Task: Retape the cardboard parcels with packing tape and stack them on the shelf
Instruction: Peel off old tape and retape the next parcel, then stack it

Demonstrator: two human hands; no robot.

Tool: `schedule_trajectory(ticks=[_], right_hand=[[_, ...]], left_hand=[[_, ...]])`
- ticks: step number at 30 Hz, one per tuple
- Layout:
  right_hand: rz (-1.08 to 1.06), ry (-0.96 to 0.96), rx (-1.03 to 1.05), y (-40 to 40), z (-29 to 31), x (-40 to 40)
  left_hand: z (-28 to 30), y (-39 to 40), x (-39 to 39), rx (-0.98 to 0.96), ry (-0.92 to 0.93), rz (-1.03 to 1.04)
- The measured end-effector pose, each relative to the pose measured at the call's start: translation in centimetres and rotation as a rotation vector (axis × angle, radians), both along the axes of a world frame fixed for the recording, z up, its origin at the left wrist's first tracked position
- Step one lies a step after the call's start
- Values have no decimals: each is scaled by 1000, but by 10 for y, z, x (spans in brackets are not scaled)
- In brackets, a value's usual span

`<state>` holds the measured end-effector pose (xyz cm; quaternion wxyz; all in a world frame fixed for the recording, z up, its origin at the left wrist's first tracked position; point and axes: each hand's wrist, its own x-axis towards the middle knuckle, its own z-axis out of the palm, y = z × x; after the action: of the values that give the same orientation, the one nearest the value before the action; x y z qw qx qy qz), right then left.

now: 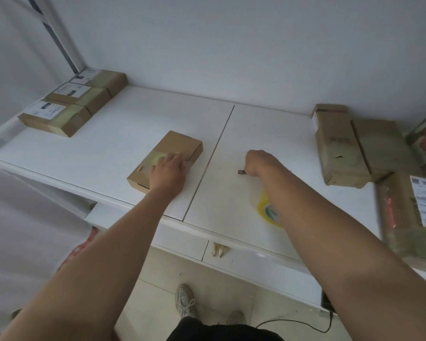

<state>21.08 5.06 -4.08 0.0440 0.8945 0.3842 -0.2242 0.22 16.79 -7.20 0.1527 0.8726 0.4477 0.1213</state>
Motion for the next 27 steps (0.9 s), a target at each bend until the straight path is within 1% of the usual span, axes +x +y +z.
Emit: schedule_trajectory(ticks=[2,4,8,11,14,17,19,21,24,26,27], right_hand=[[7,13,-69,-3,-5,6],[33,-2,-85,-4,-6,8],[70,-42,-59,-10,-2,9],[90,-86,86,-21,4,12],[104,-153,328,-36,10,16],[77,-193,535,-52,19,18],[23,-205,628,-61,25,17],[-45,-241,656,-63,34,14],[-107,-299,597,-53,57,7],[-101,-255,580,-35,71,0],[-87,-207,613,-23,73,-3]], left_hand=[[-3,-4,-1,27,-27,6],[-3,-5,-1,17,-46,16],[-2,-4,-2,-7,-104,-2],[-2,-12,-3,4,-119,-33],[-3,-27,5,16,-81,-37],[-2,-38,15,-12,-55,-37],[-2,-43,21,-33,-44,-34],[-2,-46,23,-39,-46,-29],[-2,-46,23,-37,-35,-30],[-3,-46,22,-29,-20,-33],[-3,-46,22,-25,-18,-34]])
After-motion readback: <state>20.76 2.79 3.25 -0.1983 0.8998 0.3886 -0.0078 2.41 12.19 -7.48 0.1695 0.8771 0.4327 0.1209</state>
